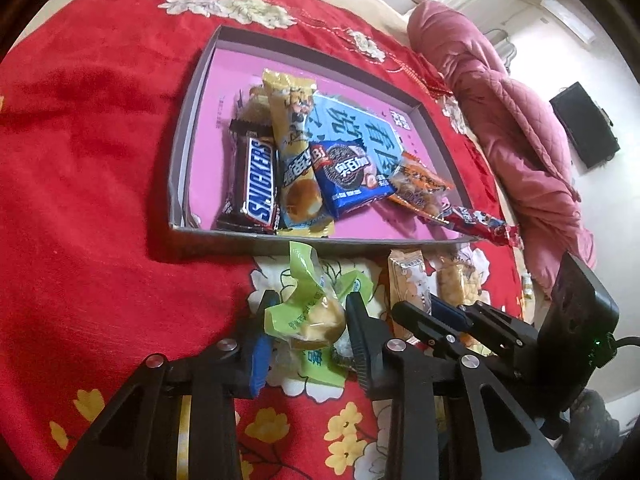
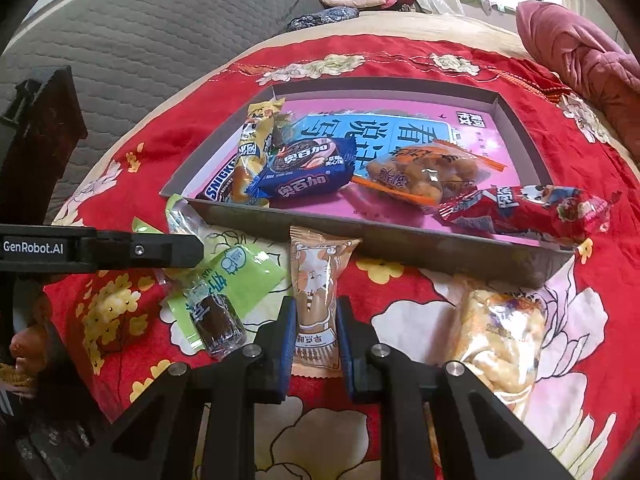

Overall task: Organize snacks
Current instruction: 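Lift the green candy bag with the left tool while the right lifts the wafer packet, then lower the green bag into the tray with the left tool while the right lowers the wafer packet, then open both tools and withdraw them from the tray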

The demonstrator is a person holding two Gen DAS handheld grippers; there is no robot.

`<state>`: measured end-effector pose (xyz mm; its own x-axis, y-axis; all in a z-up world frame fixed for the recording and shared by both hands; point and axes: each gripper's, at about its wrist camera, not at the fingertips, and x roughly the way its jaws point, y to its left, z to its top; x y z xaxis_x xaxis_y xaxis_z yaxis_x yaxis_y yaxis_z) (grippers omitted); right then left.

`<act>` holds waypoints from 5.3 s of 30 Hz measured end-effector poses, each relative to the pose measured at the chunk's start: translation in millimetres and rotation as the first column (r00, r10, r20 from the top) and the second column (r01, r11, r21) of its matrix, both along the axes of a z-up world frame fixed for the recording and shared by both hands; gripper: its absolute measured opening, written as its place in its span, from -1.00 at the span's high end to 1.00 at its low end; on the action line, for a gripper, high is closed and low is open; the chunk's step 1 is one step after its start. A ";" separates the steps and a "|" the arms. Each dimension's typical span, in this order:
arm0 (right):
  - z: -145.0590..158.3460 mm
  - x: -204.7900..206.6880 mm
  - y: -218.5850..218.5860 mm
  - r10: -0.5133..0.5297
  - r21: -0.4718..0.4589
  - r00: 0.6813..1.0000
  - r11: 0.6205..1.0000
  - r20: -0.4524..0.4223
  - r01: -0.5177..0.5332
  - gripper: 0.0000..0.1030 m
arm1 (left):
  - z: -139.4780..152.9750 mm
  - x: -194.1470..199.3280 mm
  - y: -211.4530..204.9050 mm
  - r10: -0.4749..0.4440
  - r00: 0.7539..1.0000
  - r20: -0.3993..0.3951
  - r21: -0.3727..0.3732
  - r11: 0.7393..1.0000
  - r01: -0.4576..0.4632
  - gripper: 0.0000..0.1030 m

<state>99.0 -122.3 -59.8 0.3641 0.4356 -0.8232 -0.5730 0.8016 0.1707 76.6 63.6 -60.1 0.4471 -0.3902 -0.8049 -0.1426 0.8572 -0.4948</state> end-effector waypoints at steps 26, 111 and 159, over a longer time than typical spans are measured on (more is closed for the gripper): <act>33.7 -1.2 -16.2 -0.046 0.102 0.996 0.994 0.078 0.037 0.62 | 53.8 -4.6 14.7 0.085 0.991 0.107 0.050 0.995 -0.091 0.32; 31.9 70.1 11.6 -0.182 0.057 0.978 0.983 0.098 0.177 0.47 | 33.8 71.4 -11.3 0.054 0.989 0.138 0.112 0.991 -0.070 0.32; 72.7 41.7 -21.4 -0.257 0.115 0.952 0.964 0.164 0.241 -0.21 | 73.1 41.9 -9.0 0.056 0.979 0.197 0.166 0.982 -0.090 -0.22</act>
